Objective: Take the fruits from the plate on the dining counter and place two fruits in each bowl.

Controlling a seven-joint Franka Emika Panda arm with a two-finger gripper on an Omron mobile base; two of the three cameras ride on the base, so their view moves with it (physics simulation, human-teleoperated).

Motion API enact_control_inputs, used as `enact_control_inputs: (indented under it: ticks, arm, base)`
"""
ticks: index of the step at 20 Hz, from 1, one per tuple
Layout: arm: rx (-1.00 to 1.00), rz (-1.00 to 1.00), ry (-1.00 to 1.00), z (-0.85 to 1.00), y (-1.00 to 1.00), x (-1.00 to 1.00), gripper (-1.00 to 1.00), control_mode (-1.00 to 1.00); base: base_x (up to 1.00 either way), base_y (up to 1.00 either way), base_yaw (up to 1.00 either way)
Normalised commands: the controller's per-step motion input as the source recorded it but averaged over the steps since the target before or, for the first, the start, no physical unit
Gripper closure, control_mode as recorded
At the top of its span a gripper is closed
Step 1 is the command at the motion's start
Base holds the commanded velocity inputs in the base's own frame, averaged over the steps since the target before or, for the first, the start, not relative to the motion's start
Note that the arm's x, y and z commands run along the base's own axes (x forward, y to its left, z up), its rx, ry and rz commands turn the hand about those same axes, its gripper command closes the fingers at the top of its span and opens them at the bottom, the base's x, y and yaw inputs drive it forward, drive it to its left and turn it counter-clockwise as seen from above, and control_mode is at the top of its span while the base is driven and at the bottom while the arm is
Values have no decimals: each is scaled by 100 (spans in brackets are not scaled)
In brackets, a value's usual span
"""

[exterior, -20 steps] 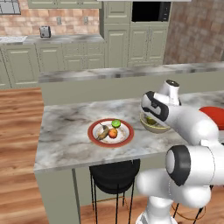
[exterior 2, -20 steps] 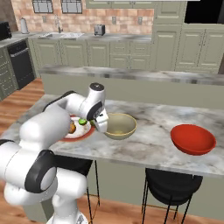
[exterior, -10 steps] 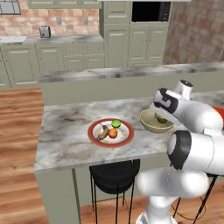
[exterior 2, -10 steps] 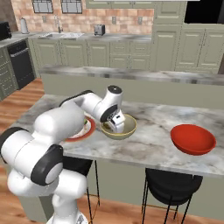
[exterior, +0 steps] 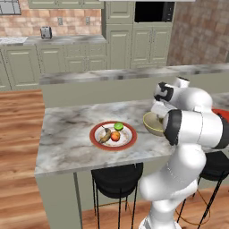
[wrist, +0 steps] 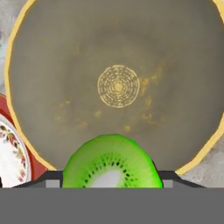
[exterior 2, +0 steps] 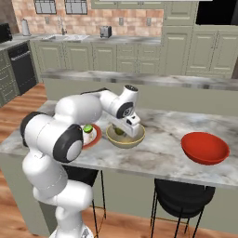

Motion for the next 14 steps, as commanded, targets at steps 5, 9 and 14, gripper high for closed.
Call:
enact_control_inputs:
  ticks: [5, 9, 14]
  arm:
    - [-1, 10, -1, -35, 1, 16, 100, -100]
    - [-2, 1, -18, -35, 0, 0, 100, -100]
    - [-5, 0, -19, -23, 0, 6, 100, -100]
  base:
    - [0, 0, 0]
    - [0, 0, 0]
    - [0, 0, 0]
